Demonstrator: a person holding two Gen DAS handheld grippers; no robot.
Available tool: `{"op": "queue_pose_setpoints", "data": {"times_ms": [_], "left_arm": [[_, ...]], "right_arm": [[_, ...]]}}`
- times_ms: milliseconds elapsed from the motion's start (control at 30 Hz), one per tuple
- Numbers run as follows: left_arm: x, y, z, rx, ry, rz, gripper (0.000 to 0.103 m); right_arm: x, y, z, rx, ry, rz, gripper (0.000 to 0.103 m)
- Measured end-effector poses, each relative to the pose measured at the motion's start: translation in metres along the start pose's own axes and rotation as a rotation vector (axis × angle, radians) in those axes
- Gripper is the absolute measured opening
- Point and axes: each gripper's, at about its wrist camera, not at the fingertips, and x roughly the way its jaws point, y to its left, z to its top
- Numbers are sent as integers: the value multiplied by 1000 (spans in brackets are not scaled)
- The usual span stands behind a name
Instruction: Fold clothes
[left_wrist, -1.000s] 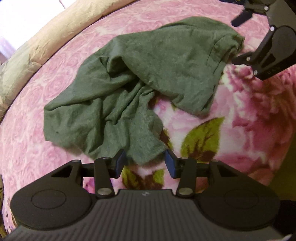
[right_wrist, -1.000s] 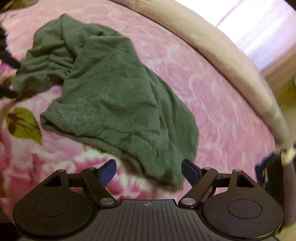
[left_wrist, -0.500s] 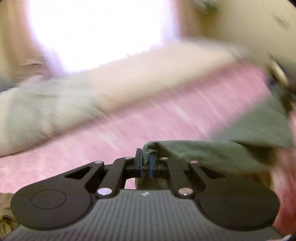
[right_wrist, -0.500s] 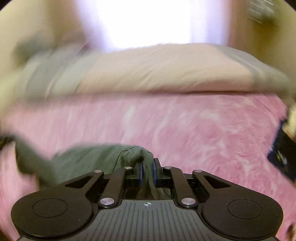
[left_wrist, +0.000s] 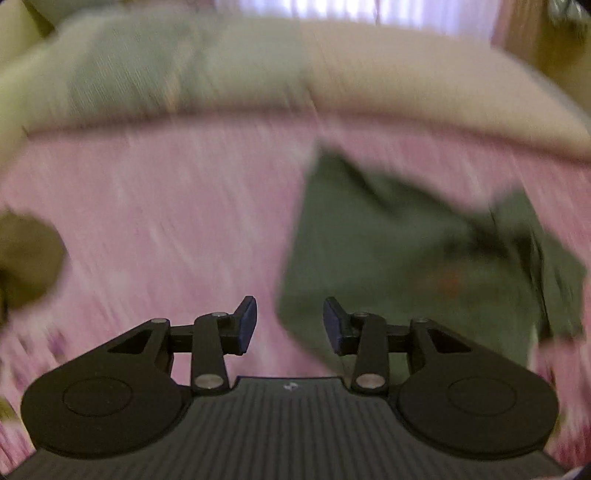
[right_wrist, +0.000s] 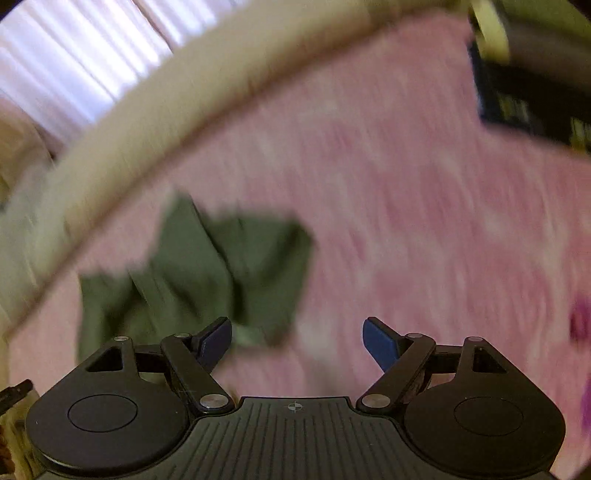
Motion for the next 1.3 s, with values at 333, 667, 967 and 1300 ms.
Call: {"op": "queue_pose_setpoints", "data": {"times_ms": [333,667,967,1300], "left_arm": [[21,-18,-61,-164,145,-208,43],[2,21,-62,-126,115,-143,45],[-7,74,-28,-77,89,-153,45],[4,106,-6,-2,95,-199,45]], "right_arm": [[43,-10,-63,165,165,8,81],[76,21,-118,502,251,269,81],[135,118,-195,845,281,475,81],[177,164,-195,1067,190,403,13]]}}
